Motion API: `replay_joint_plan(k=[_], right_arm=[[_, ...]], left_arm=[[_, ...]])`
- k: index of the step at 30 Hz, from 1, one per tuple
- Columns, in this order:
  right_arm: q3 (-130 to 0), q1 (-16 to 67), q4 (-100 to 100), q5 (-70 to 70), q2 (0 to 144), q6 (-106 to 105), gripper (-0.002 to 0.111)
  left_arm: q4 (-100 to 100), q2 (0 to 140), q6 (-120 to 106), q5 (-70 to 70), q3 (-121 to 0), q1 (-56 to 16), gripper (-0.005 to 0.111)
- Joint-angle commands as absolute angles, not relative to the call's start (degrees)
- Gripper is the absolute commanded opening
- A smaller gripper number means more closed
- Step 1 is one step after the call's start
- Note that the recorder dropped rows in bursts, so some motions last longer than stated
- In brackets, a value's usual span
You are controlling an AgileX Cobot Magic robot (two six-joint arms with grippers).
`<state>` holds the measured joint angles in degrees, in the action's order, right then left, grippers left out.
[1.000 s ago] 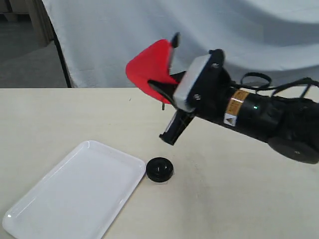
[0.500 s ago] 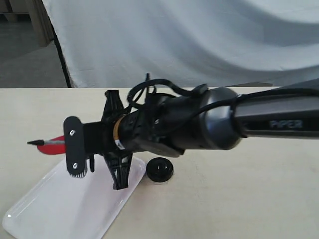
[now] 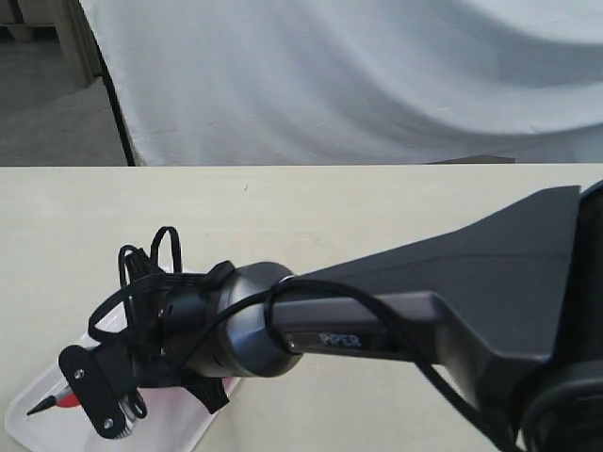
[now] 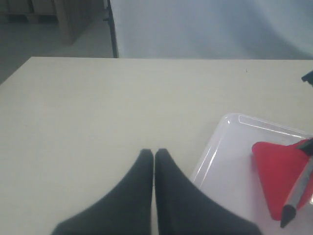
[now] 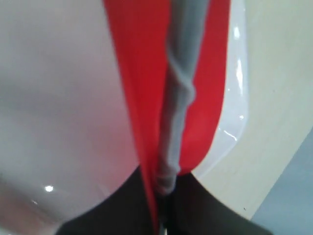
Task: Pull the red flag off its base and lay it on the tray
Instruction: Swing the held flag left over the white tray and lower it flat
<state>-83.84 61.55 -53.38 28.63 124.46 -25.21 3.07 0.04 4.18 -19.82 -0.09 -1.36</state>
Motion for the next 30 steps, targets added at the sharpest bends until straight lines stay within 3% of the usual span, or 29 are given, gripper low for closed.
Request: replay_joint_plan(k=[1, 3, 6, 10, 12, 24, 26, 30], right_arm=[[-84.31, 61.96, -55.16, 28.57, 125.3, -23.62, 0.0], [-84.31, 61.96, -55.16, 28.57, 125.3, -23.5, 0.003], [-84.31, 61.96, -55.27, 28.69, 125.3, -23.5, 0.023], [-84.31, 62.09, -55.16, 28.69, 125.3, -22.2, 0.059], [-84.31, 62.09, -54.93, 28.57, 125.3, -21.31, 0.064], [-84.31, 63.67, -47.41, 33.24, 121.96, -20.61, 0.058], [-84.31, 63.67, -44.13, 34.1, 120.29, -20.72, 0.047], [-84.31, 62.86, -38.17, 38.77, 116.86, -20.59, 0.004]], left_arm=[[3.0, 0.0, 4.32, -19.71, 0.0, -1.34, 0.001], [3.0, 0.0, 4.32, -19.71, 0.0, -1.34, 0.001], [3.0, 0.0, 4.32, -19.71, 0.0, -1.34, 0.001], [3.0, 0.0, 4.32, -19.71, 0.0, -1.34, 0.001], [3.0, 0.0, 4.32, -19.71, 0.0, -1.34, 0.001], [3.0, 0.0, 4.32, -19.71, 0.0, -1.34, 0.001], [3.0, 0.0, 4.32, -19.71, 0.0, -1.34, 0.001], [3.0, 0.0, 4.32, -19.71, 0.0, -1.34, 0.001]])
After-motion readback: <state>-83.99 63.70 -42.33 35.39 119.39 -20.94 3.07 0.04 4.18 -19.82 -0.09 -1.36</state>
